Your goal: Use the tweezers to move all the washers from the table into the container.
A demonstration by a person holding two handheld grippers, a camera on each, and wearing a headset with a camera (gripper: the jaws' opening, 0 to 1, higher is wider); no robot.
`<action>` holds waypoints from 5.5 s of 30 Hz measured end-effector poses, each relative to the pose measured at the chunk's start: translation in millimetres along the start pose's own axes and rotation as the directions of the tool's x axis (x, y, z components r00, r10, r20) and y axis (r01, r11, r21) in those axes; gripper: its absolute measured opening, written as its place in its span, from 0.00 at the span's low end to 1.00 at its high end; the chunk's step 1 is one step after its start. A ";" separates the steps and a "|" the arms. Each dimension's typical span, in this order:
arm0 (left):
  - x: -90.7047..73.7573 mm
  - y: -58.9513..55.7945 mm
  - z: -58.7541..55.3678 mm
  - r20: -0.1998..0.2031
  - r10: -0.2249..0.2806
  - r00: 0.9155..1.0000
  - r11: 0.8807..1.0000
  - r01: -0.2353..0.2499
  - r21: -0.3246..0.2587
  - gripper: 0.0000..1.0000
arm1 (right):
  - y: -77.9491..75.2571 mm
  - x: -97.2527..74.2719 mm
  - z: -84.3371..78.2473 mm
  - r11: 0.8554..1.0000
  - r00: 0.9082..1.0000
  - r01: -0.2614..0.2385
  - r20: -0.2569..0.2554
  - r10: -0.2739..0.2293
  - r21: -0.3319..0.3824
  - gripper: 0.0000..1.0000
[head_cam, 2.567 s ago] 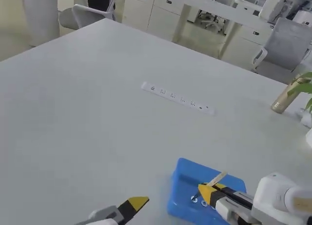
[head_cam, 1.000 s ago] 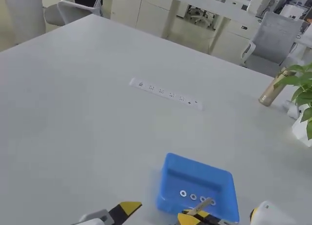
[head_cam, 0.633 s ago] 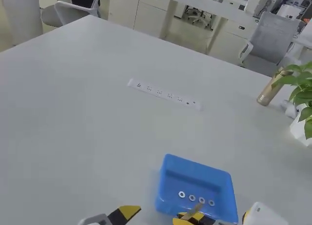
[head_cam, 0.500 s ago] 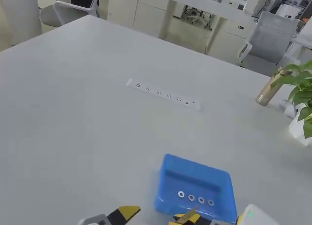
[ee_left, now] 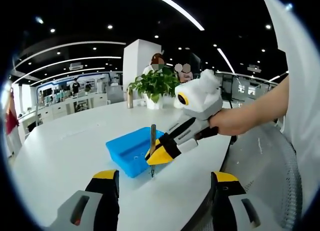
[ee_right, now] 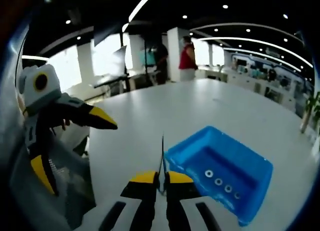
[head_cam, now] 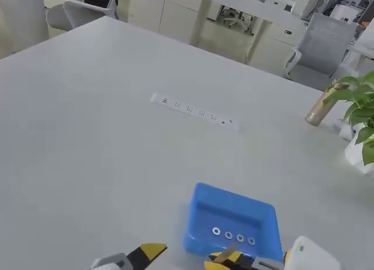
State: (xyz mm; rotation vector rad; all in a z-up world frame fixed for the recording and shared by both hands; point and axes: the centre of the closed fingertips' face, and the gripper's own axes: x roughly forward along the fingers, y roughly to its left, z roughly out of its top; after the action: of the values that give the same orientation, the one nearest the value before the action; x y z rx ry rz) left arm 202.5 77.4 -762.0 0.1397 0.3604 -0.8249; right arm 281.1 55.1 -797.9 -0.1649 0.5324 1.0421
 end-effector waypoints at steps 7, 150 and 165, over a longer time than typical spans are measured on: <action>0.1 -1.1 0.2 0.002 -0.005 1.000 1.000 0.005 0.002 0.75 | -2.5 -16.5 50.1 0.998 0.993 -0.023 0.114 0.017 0.053 0.03; 50.4 -2.9 -48.8 -0.490 -0.342 0.801 0.897 0.434 0.083 0.13 | -45.0 -187.5 3.2 0.938 0.913 0.311 0.224 -0.340 0.154 0.51; -29.8 39.9 56.0 0.068 0.180 0.981 0.972 -0.167 -0.163 0.63 | -69.9 -208.4 38.0 0.925 0.834 0.351 0.402 -0.378 0.143 0.98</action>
State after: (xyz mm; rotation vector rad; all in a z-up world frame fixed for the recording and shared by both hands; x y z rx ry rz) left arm 227.9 110.4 -699.7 -0.0094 0.3288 -0.6243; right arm 272.3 -127.8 -670.6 0.0209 0.1249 0.6539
